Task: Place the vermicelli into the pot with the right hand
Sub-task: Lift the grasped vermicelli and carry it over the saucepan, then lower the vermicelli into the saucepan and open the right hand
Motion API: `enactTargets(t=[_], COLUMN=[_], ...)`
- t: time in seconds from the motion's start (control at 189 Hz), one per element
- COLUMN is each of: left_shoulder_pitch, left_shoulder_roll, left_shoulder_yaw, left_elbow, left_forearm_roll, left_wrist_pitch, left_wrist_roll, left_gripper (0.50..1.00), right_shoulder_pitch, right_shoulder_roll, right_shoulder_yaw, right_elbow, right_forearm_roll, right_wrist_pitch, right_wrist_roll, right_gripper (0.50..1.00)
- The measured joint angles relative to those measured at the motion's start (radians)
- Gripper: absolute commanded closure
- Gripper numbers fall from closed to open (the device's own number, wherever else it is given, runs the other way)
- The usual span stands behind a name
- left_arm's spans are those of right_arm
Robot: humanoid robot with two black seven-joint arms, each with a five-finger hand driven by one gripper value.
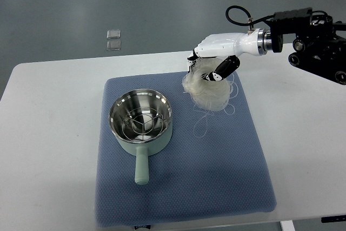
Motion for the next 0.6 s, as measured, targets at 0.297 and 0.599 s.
enactTargets(t=[0.297, 0.599], left_shoulder_pitch=[0.0, 0.0], left_shoulder_roll=[0.0, 0.0], left_shoulder_yaw=[0.0, 0.0], left_elbow=[0.0, 0.0], left_forearm_roll=[0.0, 0.0], left_wrist_pitch=[0.0, 0.0], left_wrist_roll=[0.0, 0.0], left_gripper=[0.5, 0.5], right_shoulder_pitch=[0.082, 0.084], right_shoulder_roll=[0.058, 0.232], right_shoulder_yaw=[0.053, 0.05], right_elbow=[0.016, 0.017], right_forearm_roll=[0.001, -0.002], right_wrist_pitch=[0.043, 0.018], right_wrist_roll=[0.002, 0.0], right_gripper=[1.0, 1.0])
